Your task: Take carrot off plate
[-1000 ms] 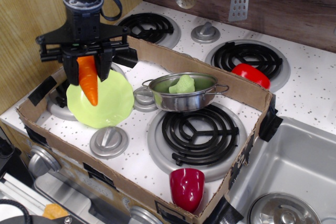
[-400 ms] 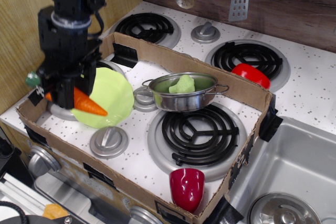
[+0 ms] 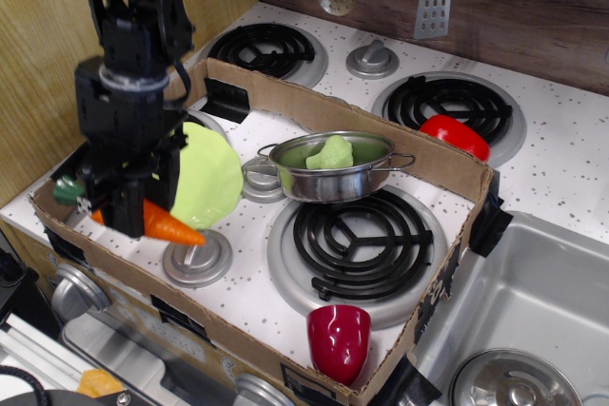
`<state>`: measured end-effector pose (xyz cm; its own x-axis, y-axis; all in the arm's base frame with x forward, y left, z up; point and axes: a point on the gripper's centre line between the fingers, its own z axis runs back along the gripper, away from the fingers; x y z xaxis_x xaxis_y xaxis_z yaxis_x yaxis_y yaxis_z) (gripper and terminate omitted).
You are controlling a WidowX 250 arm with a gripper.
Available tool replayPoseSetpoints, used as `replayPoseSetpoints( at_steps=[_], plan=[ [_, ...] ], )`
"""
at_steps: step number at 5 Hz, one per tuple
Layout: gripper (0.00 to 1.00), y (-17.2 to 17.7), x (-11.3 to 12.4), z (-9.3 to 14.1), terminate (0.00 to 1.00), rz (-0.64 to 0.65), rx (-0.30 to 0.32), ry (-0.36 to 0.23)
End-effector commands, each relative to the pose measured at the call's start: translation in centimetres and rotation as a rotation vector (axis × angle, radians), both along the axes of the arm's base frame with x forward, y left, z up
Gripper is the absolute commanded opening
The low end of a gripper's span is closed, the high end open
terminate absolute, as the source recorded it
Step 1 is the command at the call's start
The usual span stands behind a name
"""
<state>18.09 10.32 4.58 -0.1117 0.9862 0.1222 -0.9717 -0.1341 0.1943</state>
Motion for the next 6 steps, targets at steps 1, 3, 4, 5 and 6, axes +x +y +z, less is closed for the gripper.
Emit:
replayPoseSetpoints(
  at_steps=[1,3,4,5,6],
  plan=[
    [0.0,-0.4,-0.6,-1.7,0.0,-0.057,-0.028,-0.043],
    [1.0,-0.9,-0.8,-2.6,0.0,-0.144,-0.032,-0.099],
    [1.0,-0.6,-0.8,-2.1,0.0,-0.169,-0.009,-0.121],
    [1.0,-0.5,-0.5,-1.0,0.0,-0.186,0.024,-0.138],
    [1.0,-1.1,0.3,0.7,0.0,-0.192,0.045,-0.149]
  ],
)
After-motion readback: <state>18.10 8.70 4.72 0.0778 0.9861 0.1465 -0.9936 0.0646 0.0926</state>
